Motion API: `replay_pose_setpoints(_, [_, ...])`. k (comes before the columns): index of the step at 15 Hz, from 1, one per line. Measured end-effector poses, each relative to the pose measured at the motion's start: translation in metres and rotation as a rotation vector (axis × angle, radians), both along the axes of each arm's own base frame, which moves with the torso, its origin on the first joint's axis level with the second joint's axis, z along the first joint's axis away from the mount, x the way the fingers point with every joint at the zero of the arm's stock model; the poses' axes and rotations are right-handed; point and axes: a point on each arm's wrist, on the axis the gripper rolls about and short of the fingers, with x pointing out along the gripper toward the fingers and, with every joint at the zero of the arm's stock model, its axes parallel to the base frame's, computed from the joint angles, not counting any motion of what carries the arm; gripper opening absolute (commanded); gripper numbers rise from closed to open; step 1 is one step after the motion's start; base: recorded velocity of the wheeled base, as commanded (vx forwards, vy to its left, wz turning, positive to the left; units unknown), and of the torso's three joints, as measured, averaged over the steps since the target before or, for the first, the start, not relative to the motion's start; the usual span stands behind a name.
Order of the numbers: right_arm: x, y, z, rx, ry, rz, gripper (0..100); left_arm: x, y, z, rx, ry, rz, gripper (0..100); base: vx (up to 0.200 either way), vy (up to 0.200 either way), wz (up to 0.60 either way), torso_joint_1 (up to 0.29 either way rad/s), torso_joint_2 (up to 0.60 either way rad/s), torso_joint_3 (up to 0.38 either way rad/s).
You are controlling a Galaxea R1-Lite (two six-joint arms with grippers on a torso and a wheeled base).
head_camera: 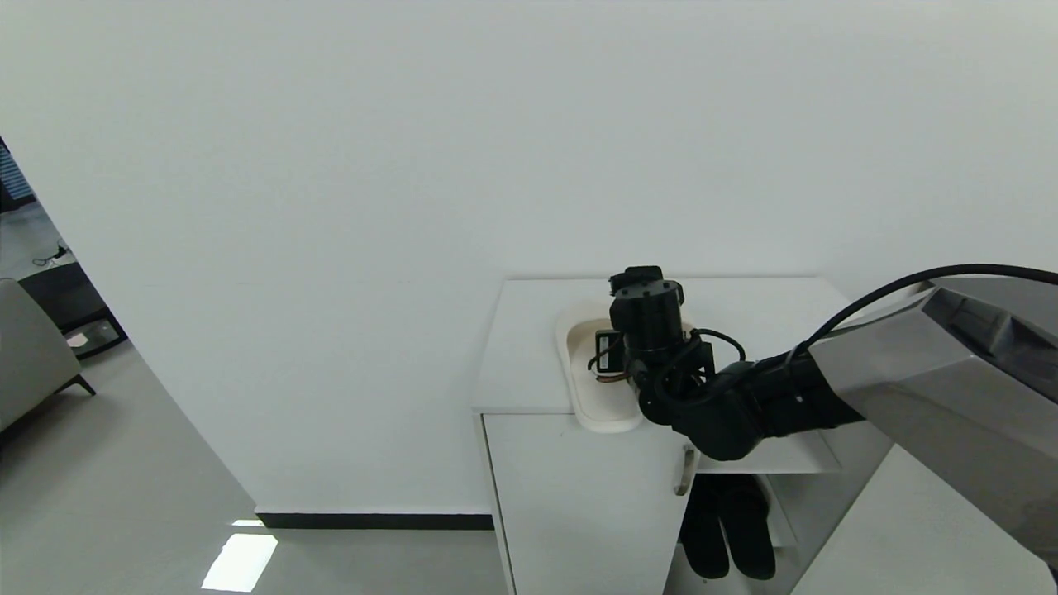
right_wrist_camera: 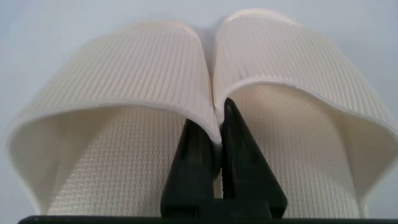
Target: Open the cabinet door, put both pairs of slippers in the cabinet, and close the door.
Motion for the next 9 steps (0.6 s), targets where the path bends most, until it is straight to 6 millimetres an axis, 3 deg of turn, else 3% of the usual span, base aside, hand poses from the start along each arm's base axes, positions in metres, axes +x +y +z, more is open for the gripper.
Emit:
replay_pose_setpoints(4, [-0.028, -0.005, 0.002, 0.014, 0.038, 0.154, 0, 0.000, 0.000, 0.000, 0.000, 0.000, 0.000, 0, 0.000, 0.000, 0.00, 0.000, 0.00, 0.000])
replay_pose_setpoints(9, [-0.096, -0.043, 0.013, 0.042, 0.018, 0.398, 0, 0.000, 0.000, 0.000, 0.000, 0.000, 0.000, 0, 0.000, 0.000, 0.00, 0.000, 0.00, 0.000])
